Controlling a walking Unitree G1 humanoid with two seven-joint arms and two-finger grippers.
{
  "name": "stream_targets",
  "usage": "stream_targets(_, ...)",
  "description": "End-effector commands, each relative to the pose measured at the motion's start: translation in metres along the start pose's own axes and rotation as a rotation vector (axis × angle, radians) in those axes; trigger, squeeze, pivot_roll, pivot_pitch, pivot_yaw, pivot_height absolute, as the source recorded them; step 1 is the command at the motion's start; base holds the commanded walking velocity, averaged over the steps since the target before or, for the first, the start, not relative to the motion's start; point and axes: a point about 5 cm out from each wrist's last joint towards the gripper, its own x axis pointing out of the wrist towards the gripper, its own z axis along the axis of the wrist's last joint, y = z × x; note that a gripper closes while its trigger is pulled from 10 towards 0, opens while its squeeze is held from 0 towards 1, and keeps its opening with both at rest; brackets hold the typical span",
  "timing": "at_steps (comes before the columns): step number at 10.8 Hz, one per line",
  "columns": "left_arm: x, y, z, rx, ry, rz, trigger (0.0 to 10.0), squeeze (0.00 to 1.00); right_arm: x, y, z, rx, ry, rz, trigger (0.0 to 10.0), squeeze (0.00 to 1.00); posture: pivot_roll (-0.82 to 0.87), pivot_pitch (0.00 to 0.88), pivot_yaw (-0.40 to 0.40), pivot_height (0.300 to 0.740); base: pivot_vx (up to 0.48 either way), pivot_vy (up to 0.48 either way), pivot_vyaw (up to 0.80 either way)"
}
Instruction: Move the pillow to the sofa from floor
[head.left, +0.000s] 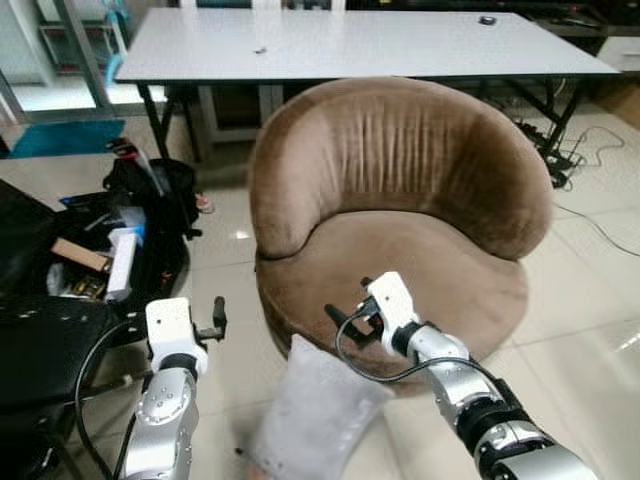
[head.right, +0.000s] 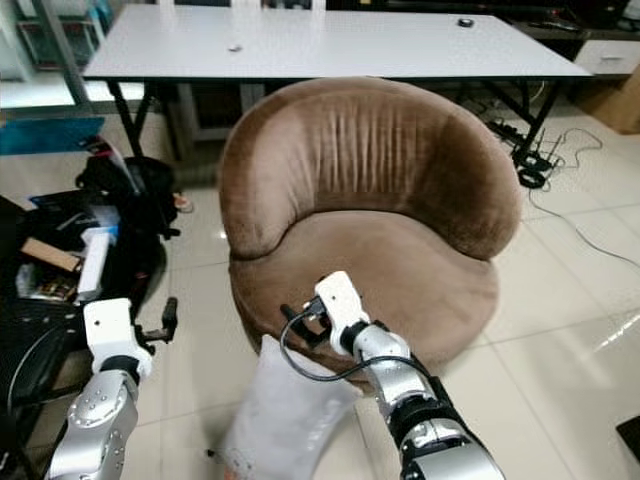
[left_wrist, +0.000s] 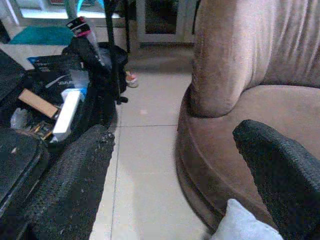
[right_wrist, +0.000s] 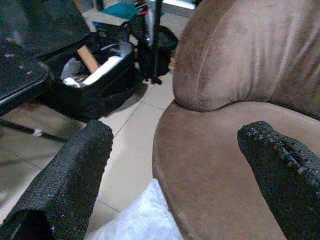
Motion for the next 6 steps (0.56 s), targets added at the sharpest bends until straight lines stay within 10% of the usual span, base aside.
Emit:
stream_targets(1,0.003,-0.001,0.003,-0.008,-0.011,0.012,10.0,0.0,0.002,-0.008,0.008,0.008,-0.017,-0.043,10.0,0.0,0.03,0.0,-0.033,0.74,0.0,0.0,0.0)
stream_targets(6,0.02,-0.025,0.013,0.05,-0.011,-0.128,10.0,0.0,0.006,-0.017,0.022,-0.019,-0.067,-0.12,10.0,0.0,-0.1,0.0,0.071,0.74,0.0,0.0,0.0)
